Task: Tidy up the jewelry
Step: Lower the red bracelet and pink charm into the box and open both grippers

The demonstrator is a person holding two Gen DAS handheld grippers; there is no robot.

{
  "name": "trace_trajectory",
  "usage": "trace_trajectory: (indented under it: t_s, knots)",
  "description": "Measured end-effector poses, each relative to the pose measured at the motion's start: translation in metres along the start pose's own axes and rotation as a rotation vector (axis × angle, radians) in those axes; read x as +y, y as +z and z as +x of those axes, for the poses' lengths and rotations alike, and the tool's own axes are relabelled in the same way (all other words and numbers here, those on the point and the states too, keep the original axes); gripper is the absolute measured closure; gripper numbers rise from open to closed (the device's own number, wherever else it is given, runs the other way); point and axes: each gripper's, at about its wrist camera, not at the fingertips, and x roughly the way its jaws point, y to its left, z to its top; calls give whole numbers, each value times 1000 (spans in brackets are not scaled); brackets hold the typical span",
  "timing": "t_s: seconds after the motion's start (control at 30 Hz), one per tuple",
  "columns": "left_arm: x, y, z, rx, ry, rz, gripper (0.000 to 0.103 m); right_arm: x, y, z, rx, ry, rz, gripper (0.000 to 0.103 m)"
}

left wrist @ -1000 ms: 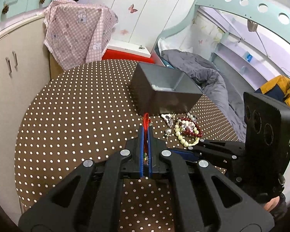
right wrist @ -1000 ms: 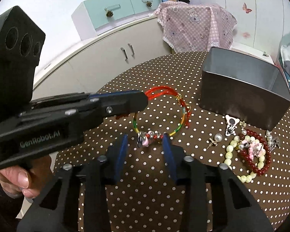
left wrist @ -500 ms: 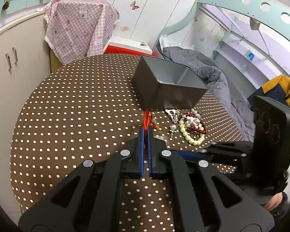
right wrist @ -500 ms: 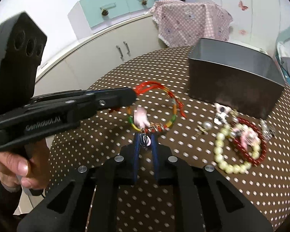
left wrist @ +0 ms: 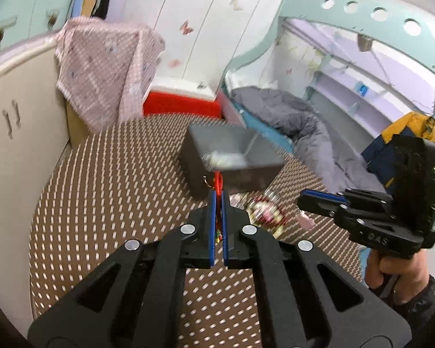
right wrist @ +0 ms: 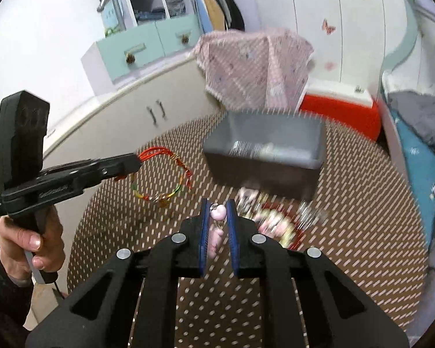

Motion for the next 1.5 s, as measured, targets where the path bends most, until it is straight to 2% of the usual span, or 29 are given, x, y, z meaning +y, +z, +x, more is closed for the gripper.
trace_trajectory:
  t_s: [0.17, 0.3, 0.53, 0.6, 0.63, 0.67, 0.73, 0.8, 0.87, 0.97, 1.1, 1.23, 1.5]
  knots:
    - [-26, 41, -15, -85, -34, 58, 100, -6, 40, -19, -83, -27, -28, 92]
    - [-39, 71, -5, -118, -30, 81, 100, -18, 69, -18, -113, -27, -25, 93]
    - [-35, 90, 57, -8, 22, 58, 99, -53, 87, 26, -36, -64, 47, 91]
    - [-32, 89, 73, 46, 63, 58, 98, -66, 85, 40, -7, -95, 85, 82]
    - [-29, 88, 79, 69, 91, 56, 98, -71, 83, 42, -5, -111, 107, 62]
    - [-26, 86, 84, 90, 119, 53, 98, -74, 84, 43, -9, -124, 122, 32]
    - [-20, 85, 86, 108, 148, 45, 98, -79, 78, 38, -40, -163, 149, 16]
    - [-16, 83, 83, 106, 174, 41, 98, -81, 74, 32, -51, -173, 170, 8]
    - [-11, 81, 78, 113, 212, 30, 98, -84, 71, 26, -63, -199, 195, 8]
    - [-7, 77, 68, 99, 232, 10, 98, -88, 67, 20, -66, -223, 217, 8]
    - [-9, 68, 53, 54, 263, 8, 98, -80, 63, 7, -95, -206, 228, 8]
    - [-12, 62, 38, 14, 261, 0, 98, -69, 62, -5, -122, -186, 212, 8]
    - [-21, 52, 29, -25, 323, 26, 98, -50, 58, -19, -148, -170, 195, 8]
